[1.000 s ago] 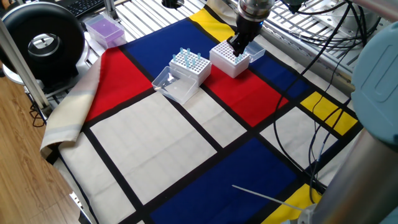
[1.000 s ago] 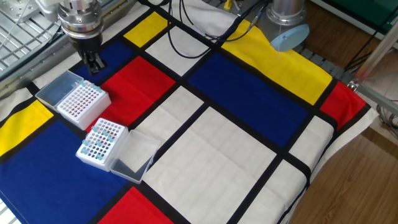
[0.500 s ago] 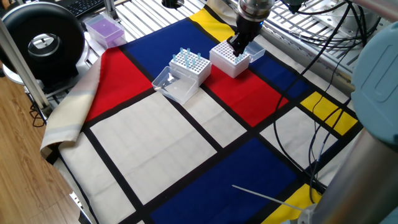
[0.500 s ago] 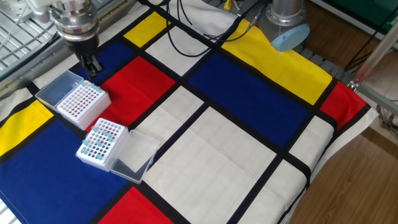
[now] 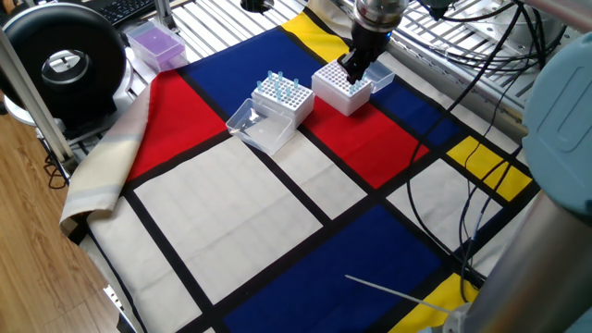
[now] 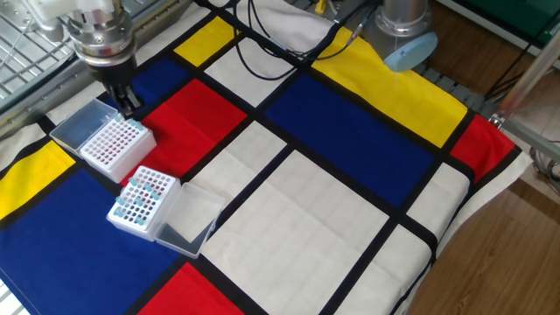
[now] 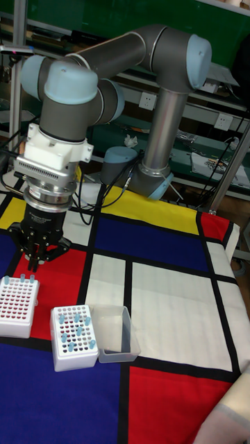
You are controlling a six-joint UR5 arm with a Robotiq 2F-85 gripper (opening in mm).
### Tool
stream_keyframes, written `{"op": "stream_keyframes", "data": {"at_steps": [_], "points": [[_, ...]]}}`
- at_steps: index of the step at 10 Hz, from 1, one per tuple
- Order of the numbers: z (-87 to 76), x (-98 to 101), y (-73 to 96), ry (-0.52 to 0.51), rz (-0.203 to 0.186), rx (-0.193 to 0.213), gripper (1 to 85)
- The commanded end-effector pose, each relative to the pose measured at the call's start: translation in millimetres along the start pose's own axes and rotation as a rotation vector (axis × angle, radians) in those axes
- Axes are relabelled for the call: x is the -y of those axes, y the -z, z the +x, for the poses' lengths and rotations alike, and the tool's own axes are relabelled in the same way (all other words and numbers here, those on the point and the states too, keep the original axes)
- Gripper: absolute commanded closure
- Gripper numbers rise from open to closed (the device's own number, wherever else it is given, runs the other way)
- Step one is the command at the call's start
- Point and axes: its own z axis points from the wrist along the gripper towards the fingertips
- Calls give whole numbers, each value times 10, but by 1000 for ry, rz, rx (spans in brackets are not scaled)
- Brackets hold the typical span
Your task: Transfer all medium pipette tips from one holder to another
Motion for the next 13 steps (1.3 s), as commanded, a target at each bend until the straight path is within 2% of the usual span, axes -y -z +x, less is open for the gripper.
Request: {"op": "stream_keyframes", "data": {"at_steps": [1, 3, 5, 6, 9, 13], "points": [[-173, -270, 40, 28, -29, 26, 673], [-268, -467, 37, 33, -41, 44, 673], [-322, -537, 68, 61, -2, 55, 673], [-348, -592, 55, 80, 4, 61, 673], [-401, -714, -73, 168, -22, 65, 650], [-561, -842, -146, 210, -50, 87, 637]]}}
